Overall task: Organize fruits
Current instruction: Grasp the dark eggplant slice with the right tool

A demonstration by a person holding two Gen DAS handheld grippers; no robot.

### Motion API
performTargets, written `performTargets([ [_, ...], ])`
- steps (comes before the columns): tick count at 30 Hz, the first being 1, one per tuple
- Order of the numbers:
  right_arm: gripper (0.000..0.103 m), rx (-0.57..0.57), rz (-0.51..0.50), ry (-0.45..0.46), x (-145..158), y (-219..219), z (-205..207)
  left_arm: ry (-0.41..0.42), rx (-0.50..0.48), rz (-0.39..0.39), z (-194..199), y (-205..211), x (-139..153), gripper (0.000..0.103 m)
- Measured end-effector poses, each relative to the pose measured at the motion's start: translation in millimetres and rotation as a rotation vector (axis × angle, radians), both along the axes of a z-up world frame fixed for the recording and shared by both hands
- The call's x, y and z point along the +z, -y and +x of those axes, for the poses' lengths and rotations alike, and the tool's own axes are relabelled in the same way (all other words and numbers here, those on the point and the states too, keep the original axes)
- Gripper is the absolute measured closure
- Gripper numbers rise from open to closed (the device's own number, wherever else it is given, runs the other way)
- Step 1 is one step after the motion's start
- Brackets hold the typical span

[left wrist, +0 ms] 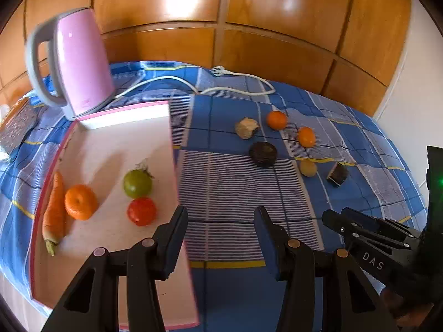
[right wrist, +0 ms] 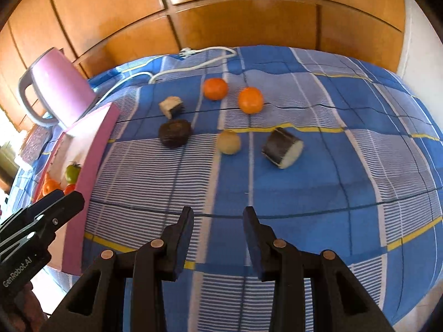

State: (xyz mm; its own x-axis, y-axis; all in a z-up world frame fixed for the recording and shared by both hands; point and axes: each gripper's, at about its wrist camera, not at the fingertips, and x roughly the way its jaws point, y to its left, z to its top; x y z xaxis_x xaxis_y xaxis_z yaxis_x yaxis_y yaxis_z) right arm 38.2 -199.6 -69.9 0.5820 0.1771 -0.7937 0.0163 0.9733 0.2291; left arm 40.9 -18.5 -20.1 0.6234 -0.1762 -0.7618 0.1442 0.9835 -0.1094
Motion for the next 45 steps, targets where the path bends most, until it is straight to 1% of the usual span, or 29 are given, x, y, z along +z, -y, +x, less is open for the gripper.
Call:
performTargets([
  [11,0.066,-0.073,-0.003,-0.025,-9,32,2,-0.04,-0.047,0.001,11,21,-11,0.053],
  [20,0.066,-0.103,0.0,-0.025,-10,49,10,-0.071,-0.07,-0.004,22,33,-19,0.053],
  [23,0.06,-0.116,0.004,-0.03,-11,55,15,-0.084,-0.077,-0.006,26,37,-22,0.053],
  [25,0.059,-0.118,0.01,-0.03,-11,58,19,-0.092,-0.081,-0.006,29,40,-24,0.053],
  [29,0.053,-0.091,0.003,-0.013,-8,58,29,-0.104,-0.085,-0.018,37,45,-26,0.053],
  [37,0.053,-0.019,-0.066,0.005,-13,50,54,-0.123,-0.083,-0.047,57,52,-29,0.052],
  [40,0.053,0.006,-0.102,0.029,-14,46,61,-0.132,-0.074,-0.057,66,53,-31,0.052],
  [41,0.059,0.014,-0.123,0.039,-15,44,62,-0.133,-0.072,-0.059,68,54,-31,0.052],
  [43,0.06,0.024,-0.146,0.053,-17,42,64,-0.135,-0.077,-0.066,72,56,-32,0.052],
  [45,0.06,0.026,-0.152,0.067,-17,41,64,-0.136,-0.104,-0.081,75,61,-33,0.052],
])
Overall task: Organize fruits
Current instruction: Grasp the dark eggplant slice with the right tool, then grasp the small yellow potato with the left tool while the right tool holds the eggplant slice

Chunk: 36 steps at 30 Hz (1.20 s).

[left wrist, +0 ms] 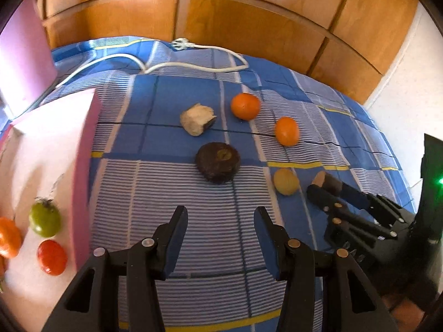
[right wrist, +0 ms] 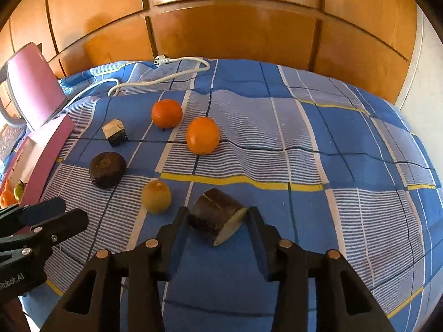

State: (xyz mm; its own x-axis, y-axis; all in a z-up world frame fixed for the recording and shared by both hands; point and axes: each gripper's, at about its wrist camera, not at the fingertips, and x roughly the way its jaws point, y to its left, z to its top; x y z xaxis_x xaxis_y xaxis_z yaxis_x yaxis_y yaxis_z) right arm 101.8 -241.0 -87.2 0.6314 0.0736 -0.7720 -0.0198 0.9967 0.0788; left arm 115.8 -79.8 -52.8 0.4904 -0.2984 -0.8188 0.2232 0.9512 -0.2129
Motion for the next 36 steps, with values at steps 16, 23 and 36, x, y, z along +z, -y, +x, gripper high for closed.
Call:
performTargets([
  [16,0.06,-0.077,-0.115,0.045,-3,26,7,-0.037,-0.115,-0.072,31,53,-11,0.059],
  [23,0.063,-0.13,0.022,0.022,-6,50,8,-0.013,-0.122,-0.026,43,70,-16,0.072],
  [36,0.063,-0.132,0.02,0.02,-9,48,10,0.073,-0.154,0.038,40,80,-23,0.076],
])
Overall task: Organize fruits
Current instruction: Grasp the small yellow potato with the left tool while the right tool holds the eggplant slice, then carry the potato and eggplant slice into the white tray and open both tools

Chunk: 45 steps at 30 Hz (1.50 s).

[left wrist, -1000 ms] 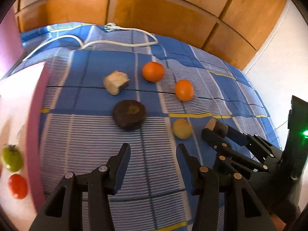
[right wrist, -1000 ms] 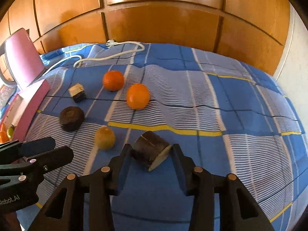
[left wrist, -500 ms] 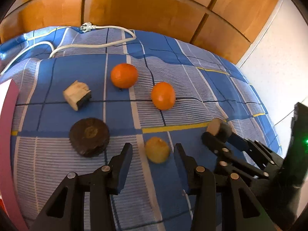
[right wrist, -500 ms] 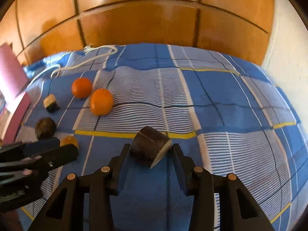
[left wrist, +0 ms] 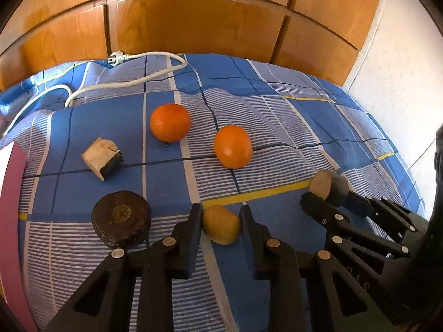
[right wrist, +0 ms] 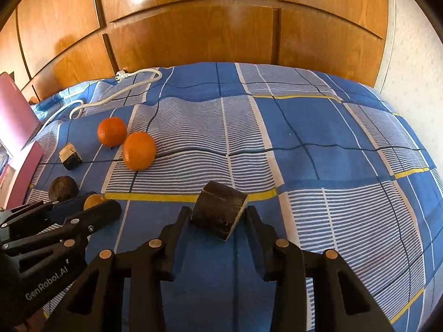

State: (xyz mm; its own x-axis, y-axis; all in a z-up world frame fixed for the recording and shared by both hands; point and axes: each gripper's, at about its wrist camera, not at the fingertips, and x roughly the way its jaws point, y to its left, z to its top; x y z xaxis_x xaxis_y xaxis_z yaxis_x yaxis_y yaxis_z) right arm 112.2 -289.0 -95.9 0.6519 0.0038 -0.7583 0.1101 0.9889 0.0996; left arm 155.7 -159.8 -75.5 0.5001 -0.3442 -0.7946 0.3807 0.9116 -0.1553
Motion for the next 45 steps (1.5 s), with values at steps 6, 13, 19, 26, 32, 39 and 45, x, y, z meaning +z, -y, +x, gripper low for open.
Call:
performTargets([
  [6,0.062,0.001,-0.011,0.001,0,-1,0,-0.001,0.044,0.0,-12,-12,4,0.077],
  [13,0.064,-0.004,-0.014,0.016,-1,-2,-1,0.084,0.063,0.054,-52,-37,-1,0.076],
  [19,0.062,0.003,-0.01,0.01,-2,-1,0,0.105,0.064,0.081,-53,-33,-5,0.076],
  [26,0.061,0.004,-0.021,0.011,-2,-3,0,0.122,0.062,0.103,-53,-29,-6,0.076],
  [32,0.061,0.004,0.008,0.023,-2,1,-1,0.126,0.063,0.091,-54,-32,-6,0.076],
  [39,0.066,-0.006,-0.003,0.027,0,1,-1,0.133,0.064,0.09,-55,-32,-6,0.076],
  [45,0.066,-0.007,-0.007,0.025,0,0,-2,0.12,0.063,0.071,-53,-34,-6,0.076],
])
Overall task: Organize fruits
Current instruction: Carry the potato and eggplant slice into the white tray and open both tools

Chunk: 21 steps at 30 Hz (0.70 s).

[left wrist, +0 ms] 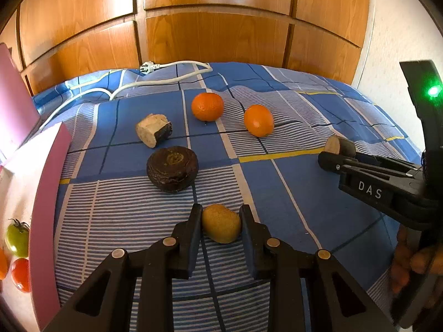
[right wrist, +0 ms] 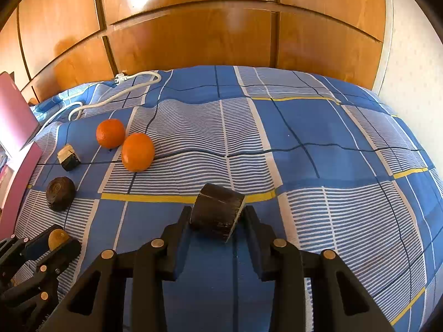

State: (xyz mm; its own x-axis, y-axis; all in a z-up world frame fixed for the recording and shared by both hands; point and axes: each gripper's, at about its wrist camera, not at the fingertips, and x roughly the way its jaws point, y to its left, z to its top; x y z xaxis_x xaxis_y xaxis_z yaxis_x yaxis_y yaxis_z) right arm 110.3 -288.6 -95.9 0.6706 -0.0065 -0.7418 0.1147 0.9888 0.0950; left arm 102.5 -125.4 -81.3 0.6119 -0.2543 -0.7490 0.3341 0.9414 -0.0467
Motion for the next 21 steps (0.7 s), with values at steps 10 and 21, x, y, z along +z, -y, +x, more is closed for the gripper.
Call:
performTargets([
  [10,0.07,0.023,-0.06,-0.024,4,-11,-1,-0.02,-0.004,-0.007,-12,-7,5,0.077],
  [21,0.073,0.173,-0.042,0.001,7,-63,-44,-0.051,0.007,-0.034,-35,-29,10,0.077],
])
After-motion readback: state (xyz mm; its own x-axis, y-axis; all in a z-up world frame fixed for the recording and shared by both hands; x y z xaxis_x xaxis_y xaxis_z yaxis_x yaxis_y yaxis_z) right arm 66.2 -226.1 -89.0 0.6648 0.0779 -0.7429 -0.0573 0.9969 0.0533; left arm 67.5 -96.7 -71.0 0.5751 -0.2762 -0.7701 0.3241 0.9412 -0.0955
